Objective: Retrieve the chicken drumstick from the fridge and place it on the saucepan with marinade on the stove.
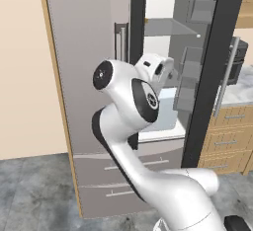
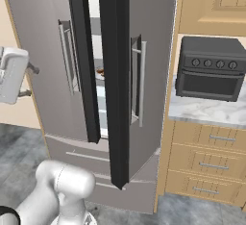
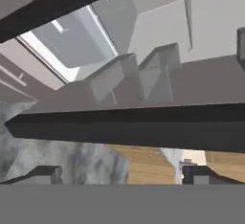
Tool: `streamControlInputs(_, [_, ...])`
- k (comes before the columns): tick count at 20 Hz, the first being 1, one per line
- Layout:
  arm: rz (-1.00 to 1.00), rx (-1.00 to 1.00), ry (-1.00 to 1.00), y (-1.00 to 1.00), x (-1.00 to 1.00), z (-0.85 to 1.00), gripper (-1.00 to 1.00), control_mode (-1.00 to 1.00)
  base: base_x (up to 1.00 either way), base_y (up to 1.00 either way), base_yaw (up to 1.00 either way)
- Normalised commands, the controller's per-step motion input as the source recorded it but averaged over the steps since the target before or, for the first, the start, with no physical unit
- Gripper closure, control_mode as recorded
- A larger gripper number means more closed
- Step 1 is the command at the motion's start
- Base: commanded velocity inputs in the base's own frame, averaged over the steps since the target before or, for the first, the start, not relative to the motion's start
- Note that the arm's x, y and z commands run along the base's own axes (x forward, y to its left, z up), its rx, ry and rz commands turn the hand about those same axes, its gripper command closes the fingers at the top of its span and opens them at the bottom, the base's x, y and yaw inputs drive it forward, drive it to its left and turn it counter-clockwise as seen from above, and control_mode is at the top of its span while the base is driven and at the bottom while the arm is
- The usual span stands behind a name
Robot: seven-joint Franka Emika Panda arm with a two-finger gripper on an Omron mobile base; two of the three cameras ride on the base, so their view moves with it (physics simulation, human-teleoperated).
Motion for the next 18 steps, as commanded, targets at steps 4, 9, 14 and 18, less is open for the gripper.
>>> streamControlInputs(4, [-0.37, -0.35, 0.08, -0.15, 0.74, -0.32, -1.00, -1.00, 0.00, 0.00, 0.00])
streamControlInputs(9, [-0.44, -0.22, 0.00, -0.53, 0.49, -0.37, -1.00, -1.00, 0.00, 0.00, 0.00])
streamControlInputs(14, [-0.25, -0.10, 0.00, -0.64, 0.36, -0.09, -1.00, -1.00, 0.00, 0.00, 0.00])
streamControlInputs(18, [-0.17, -0.04, 0.00, -0.69, 0.27, 0.00, -1.00, -1.00, 0.00, 0.00, 0.00])
